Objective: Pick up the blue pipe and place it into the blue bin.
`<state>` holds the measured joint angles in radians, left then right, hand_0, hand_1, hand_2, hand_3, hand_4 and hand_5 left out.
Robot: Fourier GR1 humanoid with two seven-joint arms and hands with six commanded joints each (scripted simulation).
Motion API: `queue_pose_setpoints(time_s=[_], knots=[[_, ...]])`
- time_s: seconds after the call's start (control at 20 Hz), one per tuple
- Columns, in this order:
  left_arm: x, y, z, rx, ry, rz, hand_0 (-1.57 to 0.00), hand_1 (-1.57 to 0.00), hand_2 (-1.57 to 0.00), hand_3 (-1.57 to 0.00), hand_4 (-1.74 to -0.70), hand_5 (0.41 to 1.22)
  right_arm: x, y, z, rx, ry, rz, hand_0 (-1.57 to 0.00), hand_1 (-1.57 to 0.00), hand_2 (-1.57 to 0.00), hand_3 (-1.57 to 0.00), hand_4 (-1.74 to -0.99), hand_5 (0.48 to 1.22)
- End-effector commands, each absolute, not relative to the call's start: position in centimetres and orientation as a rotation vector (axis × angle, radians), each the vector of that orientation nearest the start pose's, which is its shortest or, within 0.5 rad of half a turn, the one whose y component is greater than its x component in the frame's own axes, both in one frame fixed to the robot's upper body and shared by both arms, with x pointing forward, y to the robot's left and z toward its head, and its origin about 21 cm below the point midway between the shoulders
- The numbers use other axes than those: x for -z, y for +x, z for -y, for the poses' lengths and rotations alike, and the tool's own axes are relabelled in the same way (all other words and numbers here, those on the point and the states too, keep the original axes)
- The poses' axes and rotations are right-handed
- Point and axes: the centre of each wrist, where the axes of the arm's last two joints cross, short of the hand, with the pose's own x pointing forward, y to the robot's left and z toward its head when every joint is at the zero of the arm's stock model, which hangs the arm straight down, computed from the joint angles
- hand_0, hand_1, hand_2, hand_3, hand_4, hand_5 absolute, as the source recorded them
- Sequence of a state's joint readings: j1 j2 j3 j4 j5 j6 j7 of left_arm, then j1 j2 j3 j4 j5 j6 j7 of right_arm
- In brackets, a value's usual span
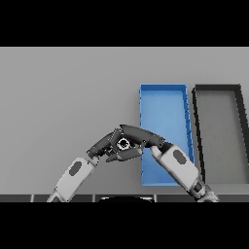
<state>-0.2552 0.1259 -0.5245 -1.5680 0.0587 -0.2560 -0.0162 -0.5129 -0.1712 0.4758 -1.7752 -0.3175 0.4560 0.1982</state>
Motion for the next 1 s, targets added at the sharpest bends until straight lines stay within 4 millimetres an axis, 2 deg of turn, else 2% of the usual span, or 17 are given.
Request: queue_pose_setpoints(time_s=[0.0, 0.1, 0.15, 0.2, 0.35, 0.45, 0.6, 0.75, 0.95], knots=[[-4.8, 26.1, -11.1, 0.868, -0.553, 1.661, -1.16, -1.08, -0.98, -1.07, -1.54, 1.221, -15.9, 27.3, 9.6, -1.076, 0.856, 1.705, -1.54, -1.54, -1.54, -1.53, -1.483, 1.179], [-4.7, 26.3, -11.9, 0.976, -0.514, 1.651, -0.74, -0.69, -0.62, -0.68, -1.31, 1.221, -15.8, 27.2, 9.4, -1.099, 0.830, 1.675, -1.55, -1.55, -1.55, -1.54, -1.488, 1.194], [-4.6, 26.2, -11.9, 1.019, -0.508, 1.643, -0.59, -0.55, -0.50, -0.55, -1.22, 1.221, -15.8, 26.9, 9.4, -1.106, 0.821, 1.671, -1.56, -1.56, -1.56, -1.55, -1.490, 1.199], [-4.5, 25.9, -11.4, 1.045, -0.498, 1.634, -0.47, -0.44, -0.40, -0.44, -1.14, 1.187, -15.8, 26.9, 9.3, -1.119, 0.809, 1.663, -1.56, -1.56, -1.56, -1.55, -1.491, 1.204], [-4.5, 26.7, -11.8, 1.046, -0.463, 1.651, -0.24, -0.23, -0.20, -0.22, -1.00, 0.930, -15.7, 26.8, 9.3, -1.113, 0.831, 1.685, -1.56, -1.56, -1.56, -1.56, -1.494, 1.212], [-4.4, 26.8, -11.8, 1.050, -0.432, 1.631, -0.15, -0.14, -0.13, -0.14, -0.94, 0.785, -16.1, 27.1, 9.2, -1.113, 0.819, 1.684, -1.57, -1.57, -1.57, -1.57, -1.496, 1.215], [-4.7, 26.9, -12.2, 1.042, -0.435, 1.636, -0.08, -0.07, -0.07, -0.07, -0.89, 0.664, -16.2, 27.3, 9.4, -1.133, 0.782, 1.684, -1.57, -1.57, -1.57, -1.57, -1.495, 1.218], [-4.5, 26.7, -12.3, 1.019, -0.445, 1.597, -0.04, -0.04, -0.03, -0.04, -0.89, 0.599, -16.1, 27.1, 9.3, -1.121, 0.813, 1.688, -1.57, -1.57, -1.57, -1.57, -1.490, 1.220], [-4.3, 26.6, -12.0, 0.999, -0.430, 1.569, -0.02, -0.01, -0.01, -0.01, -0.90, 0.562, -16.5, 27.4, 9.6, -1.068, 0.823, 1.680, -1.57, -1.57, -1.57, -1.57, -1.489, 1.220]])
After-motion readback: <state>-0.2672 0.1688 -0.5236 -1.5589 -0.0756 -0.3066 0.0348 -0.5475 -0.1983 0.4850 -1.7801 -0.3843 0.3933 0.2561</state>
